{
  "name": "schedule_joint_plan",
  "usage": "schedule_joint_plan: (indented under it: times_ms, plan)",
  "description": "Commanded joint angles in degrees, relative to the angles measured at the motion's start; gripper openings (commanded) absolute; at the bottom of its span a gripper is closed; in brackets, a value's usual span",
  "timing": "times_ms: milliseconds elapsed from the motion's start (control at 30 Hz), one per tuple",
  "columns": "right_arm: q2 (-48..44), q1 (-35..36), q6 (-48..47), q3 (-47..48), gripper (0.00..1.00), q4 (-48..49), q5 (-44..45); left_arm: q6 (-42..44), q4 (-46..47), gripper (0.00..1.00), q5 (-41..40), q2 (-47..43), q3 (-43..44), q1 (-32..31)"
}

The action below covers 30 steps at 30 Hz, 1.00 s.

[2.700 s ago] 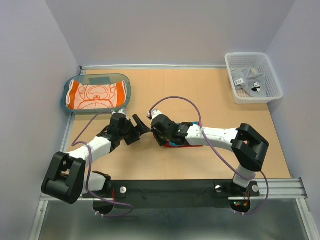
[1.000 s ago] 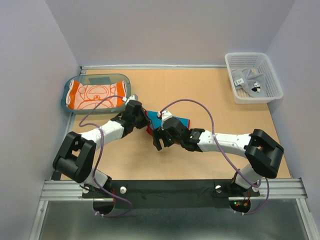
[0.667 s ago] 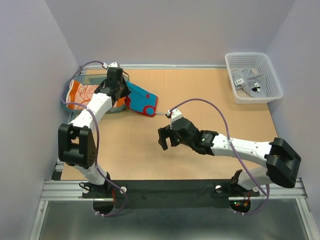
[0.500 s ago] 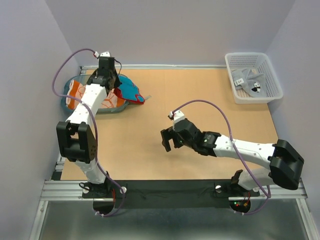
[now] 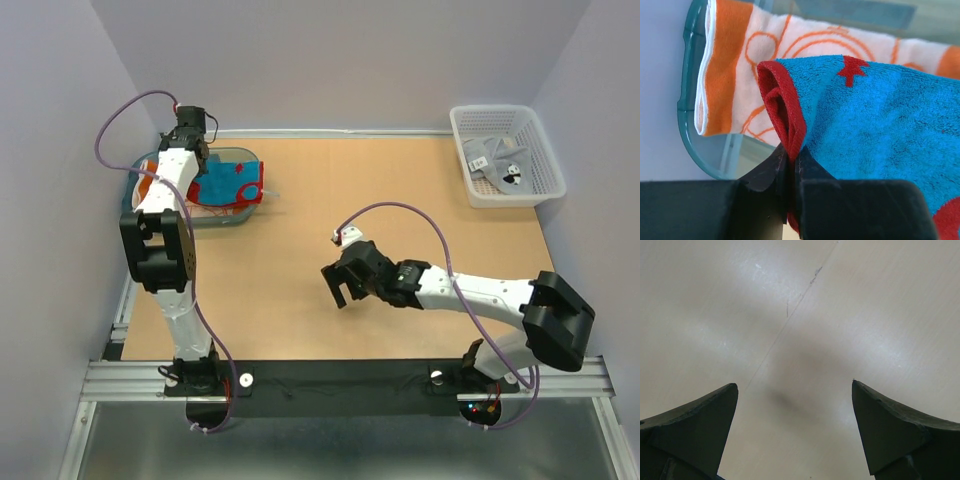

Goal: Fold and stack the towels
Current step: Neatly place the folded towel into the bin

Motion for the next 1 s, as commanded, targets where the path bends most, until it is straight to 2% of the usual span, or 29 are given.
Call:
schedule_joint_plan:
  times_ms: [0,233,300,400,433,500,533,567,700,833,933,967]
  plan:
    - [1.9,-0.3,-3.0,4.8,1.00,-1.4,0.8,4.9,-0.7,0.00,-3.6,0.4,3.0,1.5]
    - [5.4,-0.4,-3.2,6.3,1.00,-2.2,-0.2,6.1,4.1,0.00,-4.5,3.1,1.8,3.3]
    - [5.8,-0.4,-3.0,6.4,1.00,-2.3,-0.6,6.4,5.6,0.03,-5.4,3.8,0.1,3.3]
    - [6.0,-0.5,-2.9,6.3,1.00,-2.5,0.0,4.8,6.8,0.27,-7.5,5.8,-1.4,3.8]
    - [6.0,-0.5,-2.7,6.3,1.00,-2.6,0.5,4.2,6.7,0.45,-8.1,6.2,-1.6,3.8]
    - [5.9,-1.0,-2.7,6.4,1.00,-2.7,1.5,3.1,6.4,0.56,-10.2,6.7,-1.7,4.6]
    - [5.9,-1.4,-2.6,6.8,1.00,-3.0,1.8,2.1,6.3,0.66,-10.9,6.7,-1.7,4.9]
    - [5.9,-2.4,-2.6,7.1,1.00,-3.3,2.1,1.5,6.3,0.71,-12.2,6.6,-1.5,5.9]
    - [5.9,-7.3,-2.8,9.8,1.00,-4.7,3.5,-0.8,3.9,0.83,-14.5,5.7,1.6,8.3]
    - [6.1,-15.3,-4.1,14.8,1.00,-6.6,7.3,-2.3,2.1,0.89,-13.3,2.9,3.5,8.6]
    - [6.8,-22.5,-5.9,20.0,1.00,-7.6,14.2,-4.4,3.5,0.91,-3.4,-3.0,0.0,6.3]
    - [7.1,-26.9,-5.9,22.9,1.00,-8.0,15.1,-5.0,4.4,0.91,-1.1,-4.9,-3.5,5.4]
